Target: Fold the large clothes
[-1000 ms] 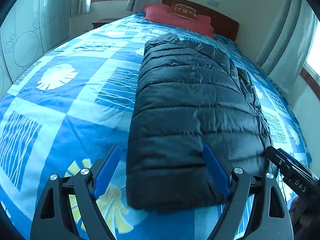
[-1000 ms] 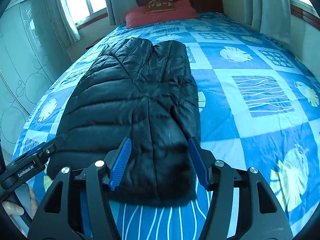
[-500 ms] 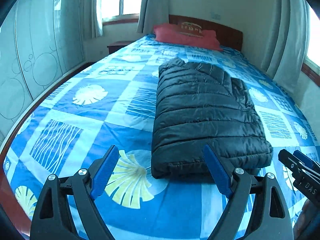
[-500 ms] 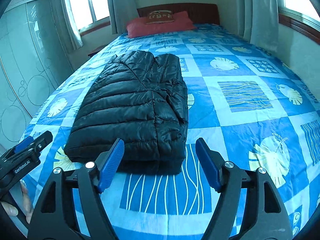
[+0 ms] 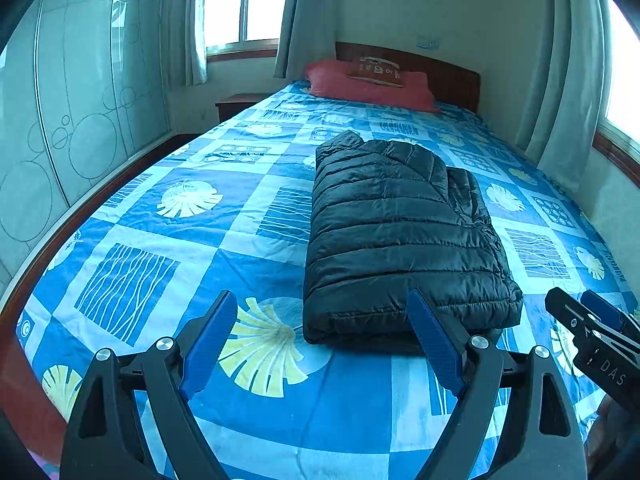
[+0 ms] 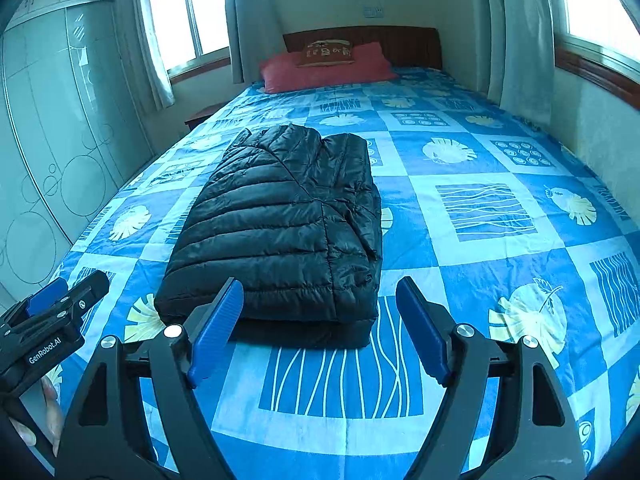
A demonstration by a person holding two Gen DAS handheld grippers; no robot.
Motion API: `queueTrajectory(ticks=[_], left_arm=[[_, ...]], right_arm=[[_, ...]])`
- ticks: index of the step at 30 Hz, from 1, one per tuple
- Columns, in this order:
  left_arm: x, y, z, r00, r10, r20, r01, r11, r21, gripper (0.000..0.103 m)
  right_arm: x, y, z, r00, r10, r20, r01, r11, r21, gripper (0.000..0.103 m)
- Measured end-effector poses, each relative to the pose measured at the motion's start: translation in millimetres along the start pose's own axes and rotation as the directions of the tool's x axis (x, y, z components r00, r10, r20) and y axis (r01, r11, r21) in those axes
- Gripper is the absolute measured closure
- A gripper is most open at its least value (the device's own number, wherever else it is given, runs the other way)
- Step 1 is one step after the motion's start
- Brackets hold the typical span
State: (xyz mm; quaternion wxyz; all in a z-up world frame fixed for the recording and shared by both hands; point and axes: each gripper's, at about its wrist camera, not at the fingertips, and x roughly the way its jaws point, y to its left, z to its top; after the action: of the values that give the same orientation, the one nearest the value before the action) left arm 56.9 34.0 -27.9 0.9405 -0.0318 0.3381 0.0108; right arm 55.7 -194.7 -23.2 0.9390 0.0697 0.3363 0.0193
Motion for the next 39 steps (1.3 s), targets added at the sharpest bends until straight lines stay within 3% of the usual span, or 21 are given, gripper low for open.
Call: queueTrajectory(ticks=[39], left_arm=[[-11.3, -0.6, -1.3, 1.000, 0.007, 0.017, -0.007, 1.000, 0.003, 0.017]], right_arm=[[-7.9, 8.0, 1.3, 1.000, 0.000, 0.015, 0.000, 1.000, -0.009, 0.024]])
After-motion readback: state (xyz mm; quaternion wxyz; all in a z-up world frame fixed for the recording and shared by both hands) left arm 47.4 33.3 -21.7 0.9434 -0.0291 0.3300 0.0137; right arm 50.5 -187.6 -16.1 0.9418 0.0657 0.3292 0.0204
